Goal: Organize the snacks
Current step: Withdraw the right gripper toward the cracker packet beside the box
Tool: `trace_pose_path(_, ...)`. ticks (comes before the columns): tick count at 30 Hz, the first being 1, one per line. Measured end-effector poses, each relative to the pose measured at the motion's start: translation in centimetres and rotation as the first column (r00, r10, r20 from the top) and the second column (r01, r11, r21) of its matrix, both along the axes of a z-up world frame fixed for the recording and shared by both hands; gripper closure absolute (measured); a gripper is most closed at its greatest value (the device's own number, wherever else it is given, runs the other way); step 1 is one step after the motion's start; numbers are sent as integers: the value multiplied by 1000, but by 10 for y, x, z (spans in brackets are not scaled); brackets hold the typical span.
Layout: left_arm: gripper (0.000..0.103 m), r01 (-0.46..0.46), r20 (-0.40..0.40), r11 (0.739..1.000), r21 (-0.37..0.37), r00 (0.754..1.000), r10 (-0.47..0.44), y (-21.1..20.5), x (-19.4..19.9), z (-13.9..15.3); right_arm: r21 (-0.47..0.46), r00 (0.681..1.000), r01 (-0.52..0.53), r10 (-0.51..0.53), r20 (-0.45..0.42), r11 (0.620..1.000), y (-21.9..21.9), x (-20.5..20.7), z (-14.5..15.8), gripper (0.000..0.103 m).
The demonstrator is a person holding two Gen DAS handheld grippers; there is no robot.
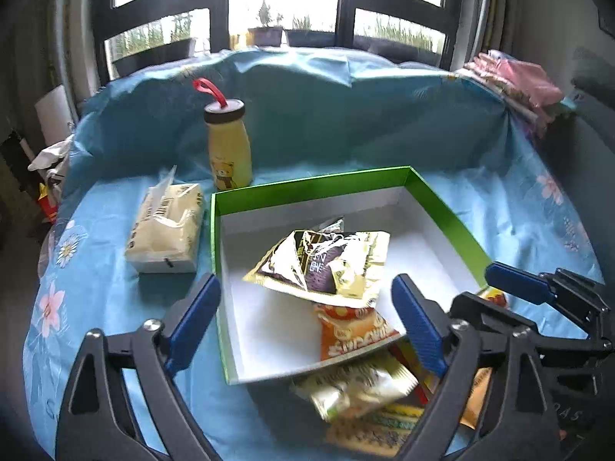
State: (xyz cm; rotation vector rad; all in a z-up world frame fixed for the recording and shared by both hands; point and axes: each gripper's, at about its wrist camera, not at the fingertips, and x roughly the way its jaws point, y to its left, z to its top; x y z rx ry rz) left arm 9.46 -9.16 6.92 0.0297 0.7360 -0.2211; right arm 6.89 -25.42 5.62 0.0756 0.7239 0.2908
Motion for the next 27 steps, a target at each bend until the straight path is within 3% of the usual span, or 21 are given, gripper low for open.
trace_pose_path(2,0,-22,30,1000,-4,999,22,5,-17,5,7,1000,5,-5,16,1000,-3,-14,4,45)
trace_pose_path(5,0,-40,48,999,-1,998,40,7,-33,8,21,999,22,-23,33,1000,-10,-35,8,40)
trace_pose_path(27,0,-73,81,997,-24,994,75,21,-101,29,80,997,21,-27,69,997,-16,-104,28,39)
